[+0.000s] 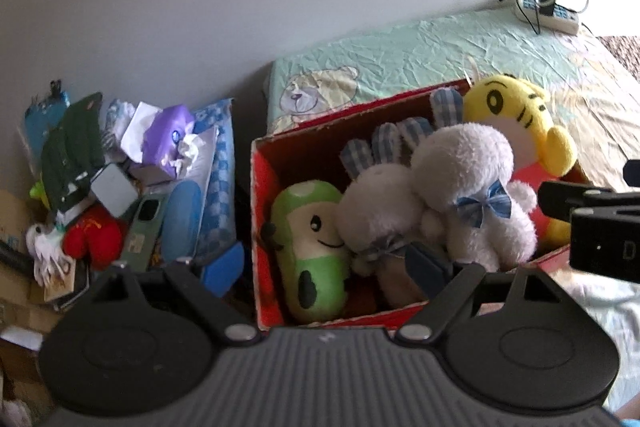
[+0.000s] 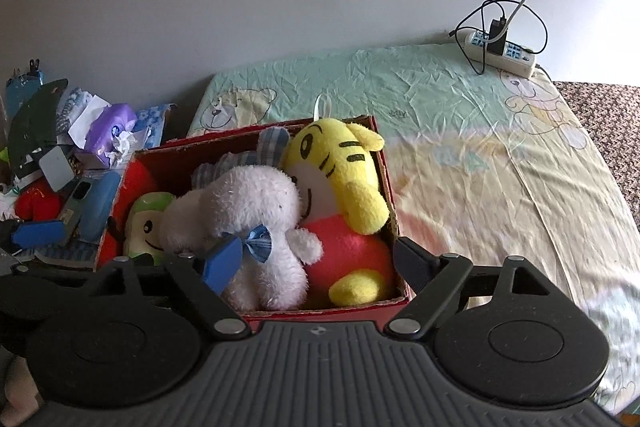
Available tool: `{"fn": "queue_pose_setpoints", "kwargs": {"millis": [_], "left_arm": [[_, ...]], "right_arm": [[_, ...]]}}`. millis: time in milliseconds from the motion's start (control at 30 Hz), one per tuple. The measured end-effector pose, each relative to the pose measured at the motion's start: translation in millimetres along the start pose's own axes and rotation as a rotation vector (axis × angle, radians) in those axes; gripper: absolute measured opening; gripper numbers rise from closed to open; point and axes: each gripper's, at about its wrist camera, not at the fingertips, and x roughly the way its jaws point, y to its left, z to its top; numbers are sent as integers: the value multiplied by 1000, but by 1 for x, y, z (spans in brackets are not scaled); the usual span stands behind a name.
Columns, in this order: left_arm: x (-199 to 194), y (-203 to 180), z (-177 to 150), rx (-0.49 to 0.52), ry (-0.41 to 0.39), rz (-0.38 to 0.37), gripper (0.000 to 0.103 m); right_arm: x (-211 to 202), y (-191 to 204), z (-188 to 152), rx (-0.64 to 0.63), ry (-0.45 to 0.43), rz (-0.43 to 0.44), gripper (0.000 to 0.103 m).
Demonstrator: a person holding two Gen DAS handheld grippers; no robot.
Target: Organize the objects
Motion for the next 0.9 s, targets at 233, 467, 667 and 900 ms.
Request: {"fn": "queue_pose_setpoints", "kwargs": {"millis": [233,467,667,900], "left_arm": [[7,-3,4,10,21,0,87],[19,-8,2,20,50,6,87],[22,-10,0,-3,59,-39,87],[30,-12,-1,-10,64,-42,87]], "right_arm": [[12,-3,5,-17,43,-47,87],[19,-11,0,26,62,-28,87],[24,-15,1,52,60,-2,87],[30,-14,5,53,45,8,87]]}}
